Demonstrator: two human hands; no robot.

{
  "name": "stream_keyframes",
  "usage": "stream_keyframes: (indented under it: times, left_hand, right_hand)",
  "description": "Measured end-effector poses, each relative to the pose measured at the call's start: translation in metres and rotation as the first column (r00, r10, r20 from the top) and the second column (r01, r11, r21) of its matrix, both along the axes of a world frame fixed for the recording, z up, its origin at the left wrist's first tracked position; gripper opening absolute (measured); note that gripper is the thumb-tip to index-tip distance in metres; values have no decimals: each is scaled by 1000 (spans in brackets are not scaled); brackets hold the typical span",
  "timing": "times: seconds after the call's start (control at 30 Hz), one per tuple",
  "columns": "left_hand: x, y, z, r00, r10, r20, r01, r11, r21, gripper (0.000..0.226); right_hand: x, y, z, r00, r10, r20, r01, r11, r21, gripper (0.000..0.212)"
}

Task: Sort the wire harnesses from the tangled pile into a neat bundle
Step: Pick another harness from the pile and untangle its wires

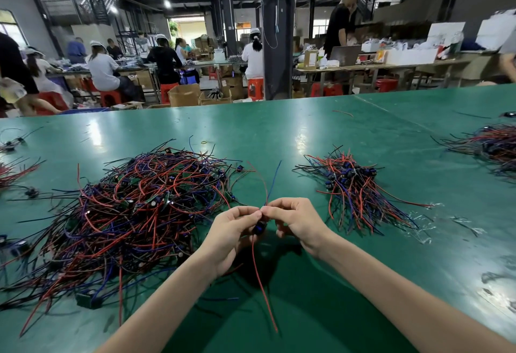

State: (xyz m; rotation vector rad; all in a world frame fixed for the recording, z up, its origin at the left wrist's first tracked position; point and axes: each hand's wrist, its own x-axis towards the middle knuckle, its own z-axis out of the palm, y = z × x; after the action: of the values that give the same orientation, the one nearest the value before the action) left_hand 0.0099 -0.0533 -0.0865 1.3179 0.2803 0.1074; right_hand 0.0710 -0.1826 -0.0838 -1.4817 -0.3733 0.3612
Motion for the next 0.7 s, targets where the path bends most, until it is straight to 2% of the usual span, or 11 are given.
stream_keyframes:
  times: [0.3, 0.5, 0.7]
  left_hand:
    - [0, 2, 4, 998, -54, -44, 51, 997, -63, 4]
    - [-2, -2, 5, 993, -77, -86, 73, 996, -53, 19]
    - [-4, -6, 9, 987, -127, -93, 122, 991, -59, 12]
  right_hand:
    - [0, 5, -2, 999, -22, -27, 22, 1000, 15, 10]
    - [7, 6, -5, 998, -55, -39, 56, 998, 5, 22]
    - [17, 2, 1, 982, -141, -128, 150, 986, 68, 19]
